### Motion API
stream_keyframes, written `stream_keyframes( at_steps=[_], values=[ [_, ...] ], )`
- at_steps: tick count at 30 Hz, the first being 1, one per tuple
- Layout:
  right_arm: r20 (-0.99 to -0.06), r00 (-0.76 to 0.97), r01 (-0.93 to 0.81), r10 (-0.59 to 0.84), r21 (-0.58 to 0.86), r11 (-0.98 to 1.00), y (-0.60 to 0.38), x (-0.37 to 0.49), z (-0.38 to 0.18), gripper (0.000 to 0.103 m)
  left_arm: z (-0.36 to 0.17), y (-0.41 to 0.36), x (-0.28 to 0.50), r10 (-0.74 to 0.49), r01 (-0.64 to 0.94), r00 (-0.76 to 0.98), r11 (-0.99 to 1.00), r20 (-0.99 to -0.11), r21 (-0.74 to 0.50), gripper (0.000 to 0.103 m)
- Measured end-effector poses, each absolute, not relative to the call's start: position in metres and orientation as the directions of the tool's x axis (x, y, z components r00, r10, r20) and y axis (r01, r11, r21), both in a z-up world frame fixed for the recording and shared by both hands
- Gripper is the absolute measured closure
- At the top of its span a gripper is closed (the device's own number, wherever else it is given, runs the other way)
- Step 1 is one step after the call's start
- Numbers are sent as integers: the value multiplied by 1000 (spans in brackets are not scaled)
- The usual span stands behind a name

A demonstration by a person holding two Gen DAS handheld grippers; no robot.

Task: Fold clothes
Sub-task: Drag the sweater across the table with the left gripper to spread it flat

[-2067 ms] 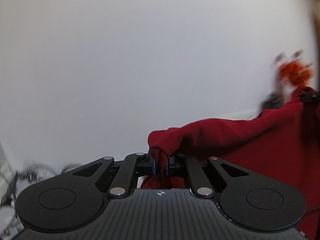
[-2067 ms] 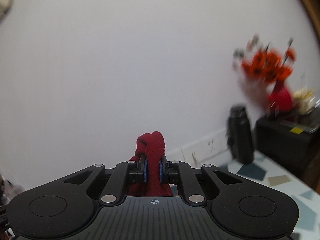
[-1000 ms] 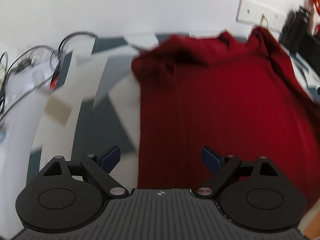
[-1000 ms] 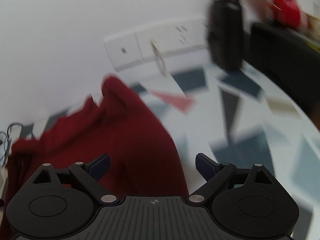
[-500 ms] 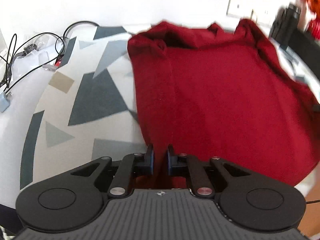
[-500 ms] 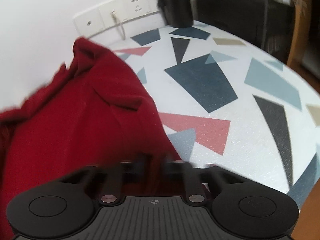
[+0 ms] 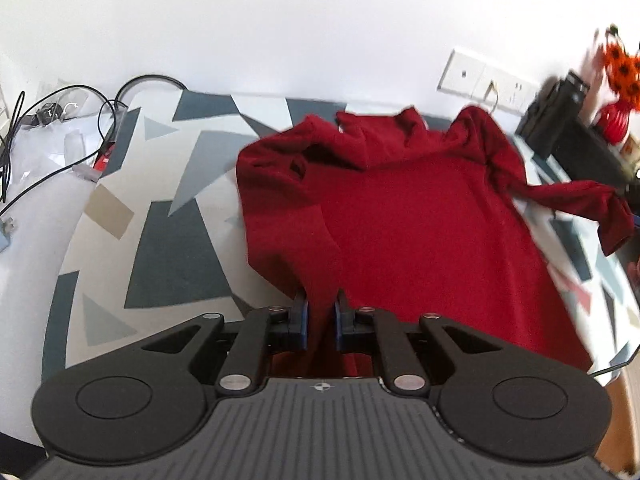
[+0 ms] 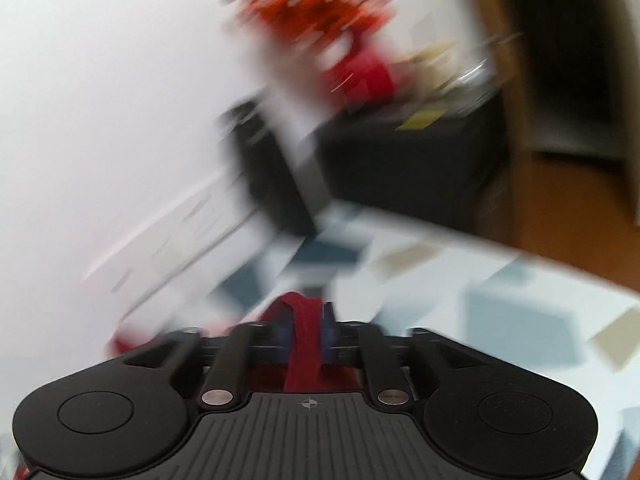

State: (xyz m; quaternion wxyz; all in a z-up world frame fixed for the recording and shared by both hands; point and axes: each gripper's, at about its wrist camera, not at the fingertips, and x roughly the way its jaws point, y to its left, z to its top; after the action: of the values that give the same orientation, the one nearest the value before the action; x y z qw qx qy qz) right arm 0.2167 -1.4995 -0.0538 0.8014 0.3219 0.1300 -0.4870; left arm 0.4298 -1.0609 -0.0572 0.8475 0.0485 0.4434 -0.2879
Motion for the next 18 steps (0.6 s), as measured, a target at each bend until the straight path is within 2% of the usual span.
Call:
stream_keyframes(
  at_steps=[1, 4, 7, 10, 12, 14, 18],
  values=[
    [-547, 470, 876, -693, 388, 287, -1503, 217, -56, 48, -61, -1060, 429, -444, 529, 430, 829, -786, -179, 90],
    [-599, 511, 860, -617, 369, 354, -1489, 218, -71, 49, -73, -1050, 428, -438, 500, 397, 840, -807, -210, 89],
    [-669, 530, 835, -521, 304, 458, -1458, 221, -96, 43, -82, -1036, 428, -419, 466, 374, 856, -828, -223, 89],
    [-730, 525, 806, -438, 261, 531, -1427, 224, -119, 43, -87, -1022, 426, -419, 453, 364, 860, -832, -235, 89],
    [-754, 523, 786, -397, 246, 567, -1411, 224, -133, 43, -87, -1017, 424, -424, 457, 346, 855, -837, -245, 89],
    [-769, 527, 770, -363, 251, 586, -1397, 225, -142, 41, -84, -1010, 423, -472, 450, 286, 834, -834, -319, 89],
    [-772, 551, 742, -316, 280, 609, -1375, 230, -144, 37, -84, -1011, 420, -458, 478, 297, 831, -838, -285, 90]
  ],
)
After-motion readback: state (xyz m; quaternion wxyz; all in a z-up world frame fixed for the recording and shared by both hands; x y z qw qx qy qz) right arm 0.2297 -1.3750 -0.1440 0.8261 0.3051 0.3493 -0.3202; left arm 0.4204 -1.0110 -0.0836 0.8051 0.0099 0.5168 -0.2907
